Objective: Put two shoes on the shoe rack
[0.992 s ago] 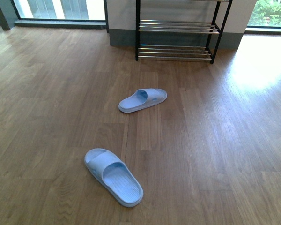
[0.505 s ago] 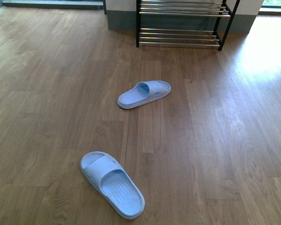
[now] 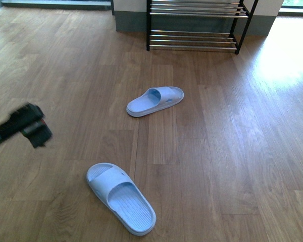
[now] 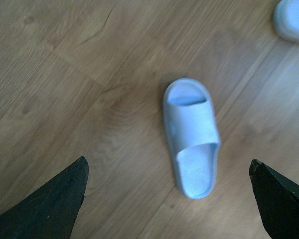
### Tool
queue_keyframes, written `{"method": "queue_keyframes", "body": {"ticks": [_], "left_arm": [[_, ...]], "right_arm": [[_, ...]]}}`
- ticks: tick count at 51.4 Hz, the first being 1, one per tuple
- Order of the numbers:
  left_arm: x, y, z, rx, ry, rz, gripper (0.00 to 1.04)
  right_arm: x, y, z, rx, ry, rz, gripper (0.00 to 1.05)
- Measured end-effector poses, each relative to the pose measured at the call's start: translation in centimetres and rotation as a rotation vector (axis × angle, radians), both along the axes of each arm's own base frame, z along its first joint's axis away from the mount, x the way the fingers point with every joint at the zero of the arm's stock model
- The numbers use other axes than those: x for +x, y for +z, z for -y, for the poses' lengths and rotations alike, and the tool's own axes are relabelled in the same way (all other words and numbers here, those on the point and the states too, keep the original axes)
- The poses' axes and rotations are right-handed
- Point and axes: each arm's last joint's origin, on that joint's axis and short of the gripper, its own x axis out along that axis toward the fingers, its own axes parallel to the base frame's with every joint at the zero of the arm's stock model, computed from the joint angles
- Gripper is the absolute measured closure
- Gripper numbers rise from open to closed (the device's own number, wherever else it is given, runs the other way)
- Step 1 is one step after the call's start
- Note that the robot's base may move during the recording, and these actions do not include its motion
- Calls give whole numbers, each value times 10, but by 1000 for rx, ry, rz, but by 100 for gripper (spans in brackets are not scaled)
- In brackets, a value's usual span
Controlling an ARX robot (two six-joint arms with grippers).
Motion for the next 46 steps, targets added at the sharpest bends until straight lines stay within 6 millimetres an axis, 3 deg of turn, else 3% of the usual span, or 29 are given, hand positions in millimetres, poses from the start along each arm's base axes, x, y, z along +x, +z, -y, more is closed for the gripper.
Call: {"method": "queue_keyframes", "body": {"ticks": [17,29,46], "left_arm": [[49,-89,43,147,-215,-227,9],[71,-148,82,89,-387,-290,9],[77,-196,88,84,-396,-326,9]], "right_arm": [[0,0,0,0,0,0,9],[0,0,0,0,0,0,9],[0,0,0,0,0,0,9]]}}
